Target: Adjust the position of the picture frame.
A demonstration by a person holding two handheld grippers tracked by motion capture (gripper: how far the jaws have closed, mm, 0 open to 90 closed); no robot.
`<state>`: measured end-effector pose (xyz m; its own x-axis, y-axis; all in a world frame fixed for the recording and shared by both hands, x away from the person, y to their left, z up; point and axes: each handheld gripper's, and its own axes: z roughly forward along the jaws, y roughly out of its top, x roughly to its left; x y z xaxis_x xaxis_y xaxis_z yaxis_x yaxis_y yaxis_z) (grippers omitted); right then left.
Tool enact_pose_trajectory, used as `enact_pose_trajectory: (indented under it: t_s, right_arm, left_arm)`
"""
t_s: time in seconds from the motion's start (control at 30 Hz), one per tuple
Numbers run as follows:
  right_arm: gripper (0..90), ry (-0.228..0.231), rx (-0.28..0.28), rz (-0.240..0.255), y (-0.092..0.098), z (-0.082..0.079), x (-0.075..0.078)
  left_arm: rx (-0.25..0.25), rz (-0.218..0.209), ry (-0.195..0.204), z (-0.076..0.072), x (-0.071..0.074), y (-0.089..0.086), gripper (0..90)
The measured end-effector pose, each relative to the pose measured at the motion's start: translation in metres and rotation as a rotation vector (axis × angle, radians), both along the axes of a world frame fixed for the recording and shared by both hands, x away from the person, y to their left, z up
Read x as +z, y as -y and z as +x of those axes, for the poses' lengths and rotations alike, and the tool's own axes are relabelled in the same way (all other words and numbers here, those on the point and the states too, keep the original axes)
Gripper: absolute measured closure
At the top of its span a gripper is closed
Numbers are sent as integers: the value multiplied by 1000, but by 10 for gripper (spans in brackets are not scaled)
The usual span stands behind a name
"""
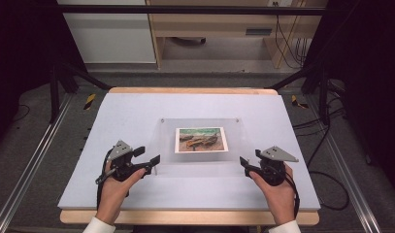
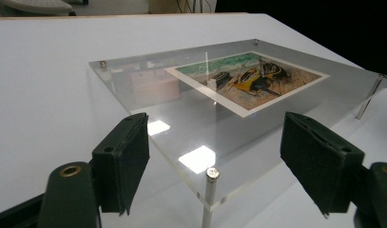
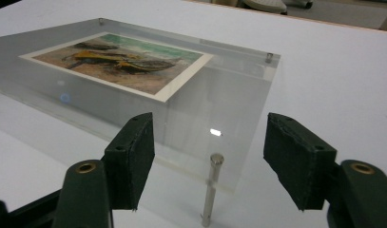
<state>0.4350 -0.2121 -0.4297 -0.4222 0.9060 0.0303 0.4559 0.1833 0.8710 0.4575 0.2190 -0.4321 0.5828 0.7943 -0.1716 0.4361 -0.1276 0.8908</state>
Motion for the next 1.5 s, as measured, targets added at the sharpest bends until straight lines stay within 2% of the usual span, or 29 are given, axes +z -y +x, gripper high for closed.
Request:
enact_pose_trajectory:
  t_s: [0.03,0.07,0.1,0.27,0.33,0.37,0.43,0.53,0.63,0.73,0.77,0.97,1.03,1.13,1.27,1.5]
  right_arm:
    - [347,-2,4,-6,-2,7,3]
    - [347,-2,4,-6,-2,7,3]
    - [346,-8,9,-16,-2,11,5]
    - [315,-30,6,-16,-1,34,11]
    - [297,-41,9,6,1,43,11]
    - [277,-57,24,38,2,49,7]
    - [281,-53,23,44,3,50,5]
    - [268,-73,34,40,2,52,0]
    - [260,-95,33,57,5,54,-6]
    - [250,-115,39,73,7,55,-10]
    - [245,-125,44,89,7,55,-11]
    - [224,-155,64,111,7,55,-14]
    - [209,-170,82,110,5,56,-16]
    - [201,-176,85,113,4,55,-17]
    - [183,-177,83,120,3,56,-18]
    - [169,-206,82,177,6,56,-22]
  left_arm:
    - [1,-1,-6,3,0,1,245]
    - [0,-12,-18,7,1,1,245]
    - [1,-33,-32,12,1,1,244]
    - [-20,-13,-61,28,2,0,239]
    - [-17,-26,-71,31,-1,-2,232]
    - [-7,-33,-72,32,-2,-3,229]
    - [1,-32,-79,32,-4,-5,229]
    - [11,-35,-83,31,-7,-6,228]
    - [9,-25,-95,31,-12,-6,225]
    - [11,-35,-109,31,-15,-6,222]
    - [8,-40,-115,32,-16,-6,222]
    - [-15,-40,-136,31,-20,-2,212]
    - [-35,-35,-154,31,-22,1,204]
    - [-45,-34,-159,31,-23,3,195]
    - [-56,-51,-172,32,-25,5,179]
    - [-56,-84,-205,33,-28,3,165]
